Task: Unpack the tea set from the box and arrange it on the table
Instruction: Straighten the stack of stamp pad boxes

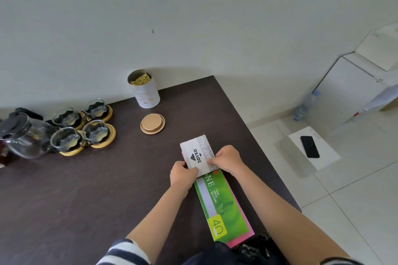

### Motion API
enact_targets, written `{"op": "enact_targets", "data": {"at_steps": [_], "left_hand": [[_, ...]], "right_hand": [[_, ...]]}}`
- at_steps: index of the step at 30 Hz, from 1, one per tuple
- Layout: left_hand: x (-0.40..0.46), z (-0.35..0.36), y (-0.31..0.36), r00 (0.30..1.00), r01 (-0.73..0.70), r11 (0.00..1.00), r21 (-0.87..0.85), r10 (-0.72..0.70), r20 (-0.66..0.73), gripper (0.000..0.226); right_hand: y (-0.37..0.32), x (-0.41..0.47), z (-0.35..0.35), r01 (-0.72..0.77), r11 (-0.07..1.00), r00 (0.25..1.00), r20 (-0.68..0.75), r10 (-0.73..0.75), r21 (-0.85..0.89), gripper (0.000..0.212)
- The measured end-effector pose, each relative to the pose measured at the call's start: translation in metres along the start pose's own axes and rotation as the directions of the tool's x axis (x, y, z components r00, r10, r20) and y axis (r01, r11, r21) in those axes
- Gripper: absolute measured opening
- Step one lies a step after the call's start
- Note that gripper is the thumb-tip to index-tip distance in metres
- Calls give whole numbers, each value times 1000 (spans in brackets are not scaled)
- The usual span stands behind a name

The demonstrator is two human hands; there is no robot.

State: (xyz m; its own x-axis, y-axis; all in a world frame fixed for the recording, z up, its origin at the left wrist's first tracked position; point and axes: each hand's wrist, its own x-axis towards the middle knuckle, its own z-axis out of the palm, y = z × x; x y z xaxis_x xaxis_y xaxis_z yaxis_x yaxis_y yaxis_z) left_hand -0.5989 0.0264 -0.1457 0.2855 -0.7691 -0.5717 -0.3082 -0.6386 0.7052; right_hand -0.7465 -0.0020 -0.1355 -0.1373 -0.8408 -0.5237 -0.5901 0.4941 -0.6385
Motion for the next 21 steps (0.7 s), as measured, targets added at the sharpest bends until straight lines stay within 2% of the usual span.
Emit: {"op": "enact_targets", "data": {"at_steps": [2,4,7,9,12,17,21], "left_hand": [[1,-1,1,1000,22,1000,8,-22,-3,10],[2,-1,2,1000,23,1000,20,-23,-17,19],[5,1,3,999,5,1000,17,-4,-32,16],[5,1,4,1000,-3,1000,-8,3,-11,14],[5,-1,4,1000,-4,1000,-4,4,15,23],[6,-7,6,999,15,982,187,-20,26,26],[7,-9,10,998,25,976,215,-35,44,25]], "right_hand": [[-3,4,-2,16,1000,999,37,-15,-12,19],[-6,9,-1,37,999,997,70,-38,15,26],[-13,9,-4,36,999,991,125,-38,20,30],[-16,10,-6,33,999,987,157,-36,23,31],[-20,8,-9,11,999,983,181,-18,37,35],[-22,6,-11,-26,996,972,236,5,87,43],[-25,10,-6,-38,994,978,209,15,105,21]]}}
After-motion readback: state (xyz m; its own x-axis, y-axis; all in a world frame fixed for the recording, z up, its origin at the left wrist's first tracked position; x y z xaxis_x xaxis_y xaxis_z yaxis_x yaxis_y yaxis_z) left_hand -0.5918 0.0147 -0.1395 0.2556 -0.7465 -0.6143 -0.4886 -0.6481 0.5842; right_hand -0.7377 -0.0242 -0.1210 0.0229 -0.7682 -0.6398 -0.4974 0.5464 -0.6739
